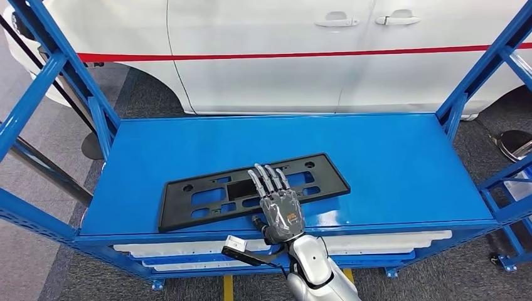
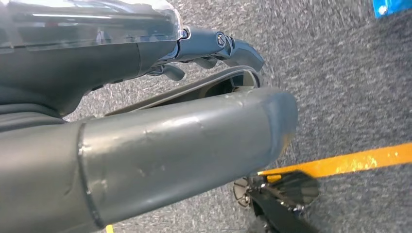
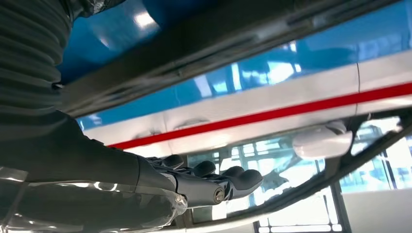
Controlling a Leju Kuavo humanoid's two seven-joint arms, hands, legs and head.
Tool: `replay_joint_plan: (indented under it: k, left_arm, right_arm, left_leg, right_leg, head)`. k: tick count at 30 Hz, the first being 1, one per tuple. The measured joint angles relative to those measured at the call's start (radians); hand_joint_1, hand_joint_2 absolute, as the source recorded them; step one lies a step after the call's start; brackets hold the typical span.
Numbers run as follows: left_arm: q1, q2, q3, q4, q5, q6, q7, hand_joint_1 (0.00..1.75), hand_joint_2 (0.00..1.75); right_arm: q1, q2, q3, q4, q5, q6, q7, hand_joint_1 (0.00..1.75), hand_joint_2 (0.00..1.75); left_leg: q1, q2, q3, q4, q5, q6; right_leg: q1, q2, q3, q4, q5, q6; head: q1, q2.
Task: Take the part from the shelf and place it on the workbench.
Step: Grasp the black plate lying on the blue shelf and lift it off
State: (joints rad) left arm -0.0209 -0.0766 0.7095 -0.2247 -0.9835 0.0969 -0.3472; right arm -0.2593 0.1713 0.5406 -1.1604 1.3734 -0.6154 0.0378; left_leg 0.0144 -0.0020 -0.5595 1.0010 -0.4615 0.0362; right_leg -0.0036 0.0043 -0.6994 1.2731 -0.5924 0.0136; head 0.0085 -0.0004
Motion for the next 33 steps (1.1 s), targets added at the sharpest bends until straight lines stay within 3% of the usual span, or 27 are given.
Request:
replay_joint_plan:
  k: [1,2,4,6,8,11,13,15,16,17,18,20,22,25,27,30,31,32,33]
  left_arm:
    - [0.000,0.000,0.000,0.000,-0.003,0.000,0.001,0.00,0.00]
    - [0.000,0.000,0.000,0.000,-0.006,0.000,0.001,0.00,0.00]
    - [0.000,0.000,0.001,0.000,-0.010,-0.002,0.001,0.00,0.00]
    - [-0.001,0.000,0.001,0.000,-0.013,-0.005,-0.001,0.00,0.00]
    - [-0.002,0.000,0.001,0.000,-0.015,-0.007,-0.002,0.00,0.00]
    - [-0.003,0.000,0.001,0.000,-0.016,-0.007,-0.002,0.00,0.00]
    - [-0.003,0.000,0.001,0.000,-0.019,-0.007,-0.002,0.00,0.00]
    - [-0.003,0.000,0.001,0.000,-0.021,-0.008,-0.002,0.00,0.00]
    - [-0.002,0.000,0.001,0.000,-0.021,-0.008,-0.002,0.00,0.00]
    - [-0.001,0.000,0.001,0.000,-0.022,-0.008,-0.002,0.00,0.00]
    - [-0.001,0.000,0.001,0.000,-0.023,-0.008,-0.003,0.00,0.00]
    - [-0.003,0.001,0.001,0.000,-0.029,-0.009,-0.004,0.00,0.00]
    - [-0.006,0.002,0.001,0.000,-0.039,-0.011,-0.005,0.00,0.00]
    - [-0.010,0.002,0.001,0.000,-0.056,-0.013,-0.006,0.00,0.00]
    - [-0.011,0.002,0.000,0.000,-0.065,-0.014,-0.006,0.00,0.00]
    - [-0.014,0.001,0.000,0.000,-0.075,-0.015,-0.006,0.00,0.00]
    - [-0.015,0.001,0.000,0.000,-0.077,-0.015,-0.005,0.00,0.00]
    - [-0.015,0.001,0.000,0.000,-0.079,-0.015,-0.004,0.00,0.00]
    - [-0.015,0.001,0.000,0.000,-0.081,-0.015,-0.003,0.00,0.00]
  right_arm:
    - [0.001,-0.002,0.000,0.006,0.001,0.002,0.002,0.00,1.75]
    - [0.001,-0.005,0.000,0.012,0.001,0.003,0.004,0.00,1.75]
    - [-0.002,-0.008,0.000,0.020,0.003,0.003,0.007,0.00,1.75]
    - [-0.006,-0.009,0.000,0.028,0.004,0.002,0.010,0.00,1.75]
    - [-0.010,-0.010,0.000,0.036,0.004,0.002,0.012,0.00,1.75]
    - [-0.014,-0.011,0.000,0.044,0.004,0.002,0.012,0.00,1.75]
    - [-0.017,-0.011,0.000,0.048,0.004,0.002,0.012,0.00,1.75]
    - [-0.019,-0.011,0.000,0.054,0.004,0.003,0.012,0.00,1.75]
    - [-0.019,-0.011,0.000,0.057,0.004,0.003,0.012,0.00,1.75]
    - [-0.019,-0.011,0.000,0.060,0.004,0.003,0.012,0.00,1.75]
    - [-0.021,-0.011,0.000,0.062,0.004,0.003,0.013,0.00,1.75]
    - [-0.030,-0.011,0.000,0.067,0.006,0.003,0.018,0.00,1.75]
    - [-0.051,-0.010,-0.001,0.077,0.016,0.003,0.033,0.00,1.75]
    - [-0.097,-0.009,-0.007,0.106,0.043,0.001,0.059,0.00,1.75]
    - [-0.132,-0.008,-0.017,0.130,0.059,-0.001,0.072,0.00,1.75]
    - [-0.172,-0.008,-0.029,0.168,0.073,-0.003,0.079,0.00,1.75]
    - [-0.177,-0.008,-0.031,0.180,0.077,-0.003,0.080,0.00,1.75]
    - [-0.181,-0.007,-0.032,0.190,0.080,-0.003,0.081,0.00,1.75]
    - [-0.183,-0.005,-0.032,0.197,0.081,-0.003,0.081,0.00,1.75]
  left_leg:
    - [0.000,0.000,0.001,0.001,-0.001,0.001]
    - [0.000,-0.001,0.002,0.001,-0.003,0.001]
    - [0.000,-0.002,0.008,0.003,-0.010,-0.003]
    - [-0.003,-0.003,0.010,0.006,-0.015,-0.011]
    - [-0.005,-0.003,0.009,0.006,-0.017,-0.021]
    - [-0.002,-0.002,0.005,0.024,-0.035,-0.038]
    - [0.000,-0.002,-0.036,0.116,-0.088,-0.047]
    - [0.001,-0.002,-0.102,0.248,-0.142,-0.054]
    - [0.001,-0.002,-0.123,0.286,-0.148,-0.055]
    - [0.001,-0.002,-0.126,0.286,-0.133,-0.055]
    - [0.001,-0.002,-0.109,0.246,-0.102,-0.053]
    - [-0.001,-0.002,-0.045,0.108,-0.033,-0.045]
    - [-0.006,-0.003,-0.008,0.024,-0.007,-0.035]
    - [-0.008,-0.003,-0.006,0.010,-0.003,-0.021]
    - [-0.002,0.000,-0.004,0.001,0.004,-0.008]
    - [-0.001,0.001,-0.006,-0.002,0.008,0.001]
    - [-0.001,0.001,-0.006,-0.001,0.008,0.001]
    - [-0.001,0.001,-0.006,0.000,0.008,0.001]
    - [-0.001,0.000,-0.005,0.001,0.007,0.000]
  right_leg:
    - [-0.002,0.000,-0.017,0.027,0.000,0.001]
    - [-0.003,0.000,-0.013,0.012,0.022,0.001]
    - [-0.003,-0.001,0.044,-0.115,0.094,-0.004]
    - [0.002,-0.002,0.096,-0.225,0.134,-0.012]
    - [0.007,0.000,0.106,-0.248,0.133,-0.019]
    - [0.002,0.000,0.113,-0.258,0.136,-0.035]
    - [-0.001,-0.003,0.119,-0.264,0.136,-0.045]
    - [0.000,-0.005,0.120,-0.263,0.134,-0.050]
    - [0.001,-0.005,0.121,-0.262,0.133,-0.051]
    - [0.001,-0.004,0.122,-0.261,0.131,-0.051]
    - [0.001,-0.003,0.123,-0.259,0.130,-0.050]
    - [0.002,-0.001,0.126,-0.255,0.125,-0.046]
    - [0.004,0.000,0.124,-0.250,0.123,-0.037]
    - [0.004,0.001,0.121,-0.250,0.125,-0.022]
    - [0.003,0.001,0.108,-0.218,0.100,-0.010]
    - [-0.003,0.000,0.026,-0.042,0.011,0.003]
    - [-0.005,-0.001,0.000,0.010,-0.005,0.006]
    - [-0.007,-0.001,-0.012,0.032,-0.001,0.008]
    - [-0.009,-0.001,-0.004,0.013,0.022,0.008]
  head:
    - [0.000,0.000]
    - [0.000,0.000]
    - [0.000,0.000]
    - [0.000,0.000]
    - [0.000,0.000]
    - [0.000,0.000]
    - [-0.001,0.000]
    - [-0.001,0.000]
    - [-0.001,0.000]
    - [-0.001,0.000]
    - [-0.001,0.000]
    - [-0.001,0.000]
    - [0.000,0.000]
    - [0.000,0.000]
    - [0.000,0.000]
    - [0.000,0.000]
    - [0.000,0.000]
    - [0.000,0.000]
    - [0.000,0.000]
